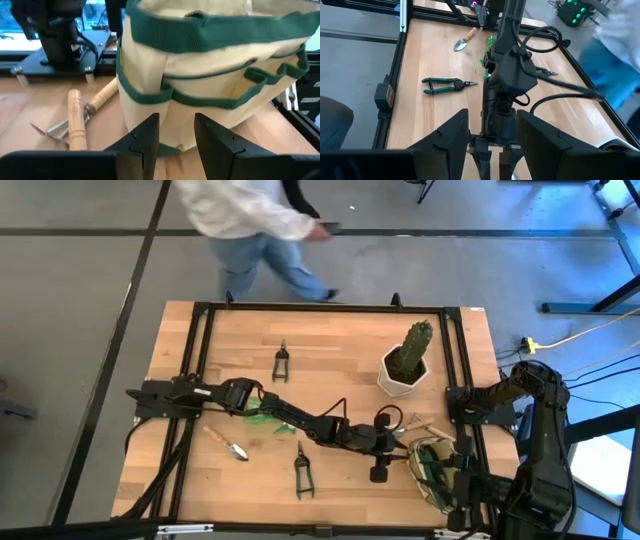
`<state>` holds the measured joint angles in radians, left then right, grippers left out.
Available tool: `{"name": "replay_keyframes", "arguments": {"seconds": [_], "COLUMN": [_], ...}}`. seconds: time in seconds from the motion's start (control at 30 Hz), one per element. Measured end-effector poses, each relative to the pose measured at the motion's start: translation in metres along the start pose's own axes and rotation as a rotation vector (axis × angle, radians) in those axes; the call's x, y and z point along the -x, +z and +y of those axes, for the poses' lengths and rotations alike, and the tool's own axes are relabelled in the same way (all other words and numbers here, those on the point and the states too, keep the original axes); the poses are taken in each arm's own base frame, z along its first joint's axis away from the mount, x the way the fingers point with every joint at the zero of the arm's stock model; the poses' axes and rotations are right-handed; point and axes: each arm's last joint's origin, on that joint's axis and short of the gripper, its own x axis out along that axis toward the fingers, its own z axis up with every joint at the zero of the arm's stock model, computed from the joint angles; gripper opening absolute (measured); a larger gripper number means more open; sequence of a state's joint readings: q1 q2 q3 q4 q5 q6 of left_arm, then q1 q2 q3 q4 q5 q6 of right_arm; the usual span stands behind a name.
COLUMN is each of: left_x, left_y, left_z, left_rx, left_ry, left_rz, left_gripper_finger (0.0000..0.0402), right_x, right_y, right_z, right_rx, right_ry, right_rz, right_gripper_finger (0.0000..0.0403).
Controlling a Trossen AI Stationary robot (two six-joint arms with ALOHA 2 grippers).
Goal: Pick & Place Garden tools in Gardening bag
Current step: Adjust the white bag
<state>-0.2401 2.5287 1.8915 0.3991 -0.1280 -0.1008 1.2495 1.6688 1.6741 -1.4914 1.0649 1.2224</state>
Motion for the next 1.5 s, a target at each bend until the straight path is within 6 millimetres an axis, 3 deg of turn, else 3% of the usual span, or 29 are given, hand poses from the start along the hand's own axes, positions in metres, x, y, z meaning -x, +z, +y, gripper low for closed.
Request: {"name": "replay_keyframes", "arguments": {"seconds": [0.23,0.47,0.67,0.8,1.13,1.5], "left_x": [-0.003,-0.005,-0.008,-0.007,0.0,0.002], "left_y": [0.005,0.01,0.004,-0.004,0.008,0.004], "left_z": [0.005,0.024,0.029,0.021,0.001,-0.007], "left_rx": [0.018,0.043,0.063,-0.021,-0.143,-0.113], "left_ry": [-0.006,-0.02,-0.041,0.063,0.205,0.254], "left_rz": [-0.066,-0.097,-0.107,-0.041,-0.068,-0.029], "left_gripper_finger": [0.0113,0.0084,0.0079,0.0078,0.0079,0.0066], "right_x": [0.004,0.004,0.004,0.004,0.004,0.004], "right_y": [-0.002,-0.002,-0.002,-0.002,-0.003,-0.003], "right_z": [0.002,0.002,0.002,0.001,0.001,0.001], "right_rx": [0.003,0.004,0.009,0.012,0.01,0.008], "right_ry": [0.017,0.017,0.016,0.016,0.024,0.024], "right_rz": [-0.005,-0.005,-0.004,-0.001,0.027,0.027], "right_gripper_finger": [0.0167,0.0167,0.0167,0.0167,0.0167,0.0167]}}
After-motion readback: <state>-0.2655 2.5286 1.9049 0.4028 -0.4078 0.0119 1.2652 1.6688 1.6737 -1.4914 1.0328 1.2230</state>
